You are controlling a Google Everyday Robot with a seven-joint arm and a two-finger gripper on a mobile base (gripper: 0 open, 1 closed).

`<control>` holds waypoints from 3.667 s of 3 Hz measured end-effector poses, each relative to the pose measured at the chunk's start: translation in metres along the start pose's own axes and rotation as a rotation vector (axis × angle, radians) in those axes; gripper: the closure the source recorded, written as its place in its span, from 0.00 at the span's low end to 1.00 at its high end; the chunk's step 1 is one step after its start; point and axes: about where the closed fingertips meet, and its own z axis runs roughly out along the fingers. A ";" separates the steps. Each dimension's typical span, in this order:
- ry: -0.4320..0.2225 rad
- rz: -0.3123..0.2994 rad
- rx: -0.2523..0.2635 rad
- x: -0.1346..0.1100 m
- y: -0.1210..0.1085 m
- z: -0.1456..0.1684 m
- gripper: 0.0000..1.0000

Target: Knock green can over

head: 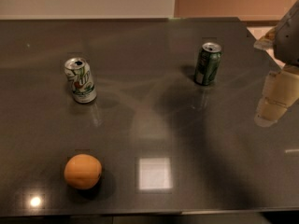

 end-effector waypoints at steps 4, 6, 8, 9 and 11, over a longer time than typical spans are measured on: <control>-0.065 -0.010 0.030 -0.005 -0.053 0.015 0.00; -0.122 0.009 0.072 -0.020 -0.103 0.041 0.00; -0.194 0.078 0.075 -0.021 -0.142 0.062 0.00; -0.262 0.135 0.052 -0.023 -0.162 0.080 0.00; -0.354 0.197 0.001 -0.038 -0.181 0.111 0.00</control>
Offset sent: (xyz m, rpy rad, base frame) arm 0.0163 -0.0082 -0.0035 0.0404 -0.0088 0.0091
